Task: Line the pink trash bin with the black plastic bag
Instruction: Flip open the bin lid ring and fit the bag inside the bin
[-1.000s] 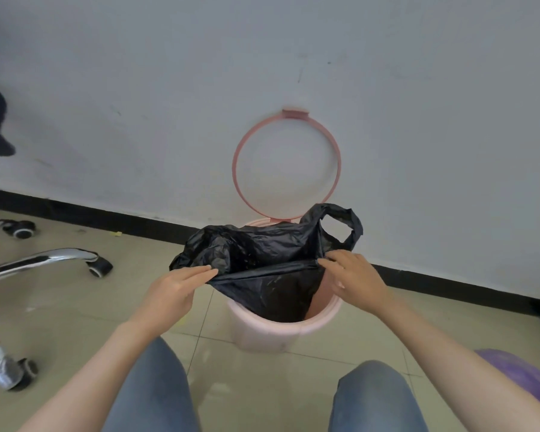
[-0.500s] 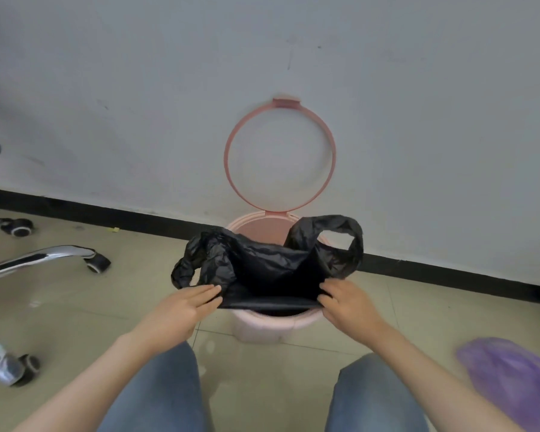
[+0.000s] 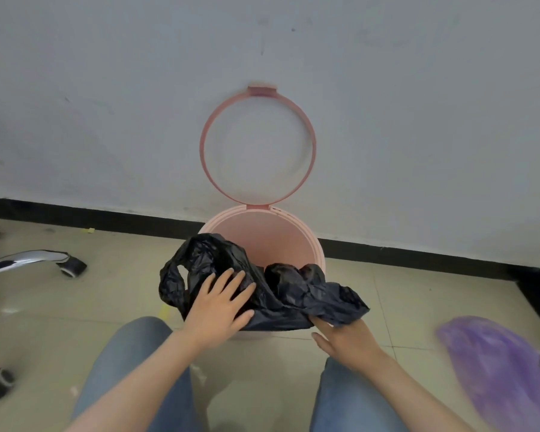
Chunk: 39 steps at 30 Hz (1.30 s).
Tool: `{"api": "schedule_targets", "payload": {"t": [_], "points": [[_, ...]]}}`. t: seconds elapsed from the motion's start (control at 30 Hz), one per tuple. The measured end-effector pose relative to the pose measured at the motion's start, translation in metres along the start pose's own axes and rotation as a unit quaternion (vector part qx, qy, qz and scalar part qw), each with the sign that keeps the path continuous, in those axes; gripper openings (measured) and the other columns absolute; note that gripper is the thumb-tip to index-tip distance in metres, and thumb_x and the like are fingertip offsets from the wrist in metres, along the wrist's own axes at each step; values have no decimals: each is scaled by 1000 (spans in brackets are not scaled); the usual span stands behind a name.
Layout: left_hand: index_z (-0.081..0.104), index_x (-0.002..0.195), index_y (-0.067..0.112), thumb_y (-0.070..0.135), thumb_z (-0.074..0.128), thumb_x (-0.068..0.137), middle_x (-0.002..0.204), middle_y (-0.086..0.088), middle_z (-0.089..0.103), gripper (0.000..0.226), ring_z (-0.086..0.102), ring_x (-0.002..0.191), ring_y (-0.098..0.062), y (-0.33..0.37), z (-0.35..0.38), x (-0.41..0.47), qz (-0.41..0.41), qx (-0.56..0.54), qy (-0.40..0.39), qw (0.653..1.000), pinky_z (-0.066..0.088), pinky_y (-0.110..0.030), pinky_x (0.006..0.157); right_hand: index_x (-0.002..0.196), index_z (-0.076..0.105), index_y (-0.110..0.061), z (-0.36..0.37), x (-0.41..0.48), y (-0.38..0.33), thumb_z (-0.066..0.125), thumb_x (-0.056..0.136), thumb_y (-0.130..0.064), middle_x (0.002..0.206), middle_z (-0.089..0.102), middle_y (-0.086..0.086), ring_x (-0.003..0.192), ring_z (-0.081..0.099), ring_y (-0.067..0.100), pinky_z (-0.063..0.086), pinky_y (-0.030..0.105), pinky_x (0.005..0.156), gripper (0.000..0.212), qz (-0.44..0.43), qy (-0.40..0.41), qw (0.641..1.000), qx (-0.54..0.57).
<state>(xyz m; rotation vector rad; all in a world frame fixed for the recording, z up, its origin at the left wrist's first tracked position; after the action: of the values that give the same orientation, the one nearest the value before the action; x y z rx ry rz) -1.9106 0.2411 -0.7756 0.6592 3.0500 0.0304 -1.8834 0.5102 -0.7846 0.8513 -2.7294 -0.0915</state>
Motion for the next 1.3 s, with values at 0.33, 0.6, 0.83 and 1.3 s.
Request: {"api": "schedule_targets", "payload": {"t": [0.33, 0.6, 0.83, 1.3], "points": [[14, 142, 37, 58, 4, 93, 136, -13, 53, 54, 26, 128, -32, -6, 22, -7, 1, -24, 35, 999, -1, -39, 108, 118, 49, -28, -32, 40, 7, 29, 92, -32, 120, 44, 9, 105, 45, 30, 43, 38, 77, 32, -18, 108, 993, -53], [4, 141, 39, 61, 5, 90, 141, -7, 47, 56, 20, 131, -27, -11, 27, -10, -22, -43, 53, 997, -7, -33, 109, 141, 16, -35, -15, 98, 54, 28, 91, -57, 154, 17, 9, 141, 12, 35, 23, 58, 108, 56, 270, -238, 924, 129], [31, 136, 34, 61, 4, 88, 136, -3, 53, 61, 48, 125, -31, -12, 23, -8, -21, -48, 24, 998, -4, -32, 107, 138, 33, -25, -3, 97, 58, 45, 93, -36, 146, 34, 18, 135, 28, 33, 26, 45, 112, 48, 341, -193, 864, 318], [33, 136, 33, 59, 34, 80, 138, -3, 52, 62, 24, 128, -24, -11, 22, -8, -21, -51, 27, 998, -6, -31, 109, 145, 3, -14, -3, 71, -18, 44, 95, -21, 156, -3, 11, 144, 5, 26, 20, 35, 114, 65, 390, -86, 849, 345]]}}
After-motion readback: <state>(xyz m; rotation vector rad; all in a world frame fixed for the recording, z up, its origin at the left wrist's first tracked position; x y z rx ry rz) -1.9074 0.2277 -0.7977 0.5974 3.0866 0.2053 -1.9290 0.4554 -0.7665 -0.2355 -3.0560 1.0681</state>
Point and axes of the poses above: each hand's wrist, its own x-axis towards the middle knuckle, its own z-axis out of the palm, y = z × x, the point moved 1 cm from there along x, towards the middle knuckle
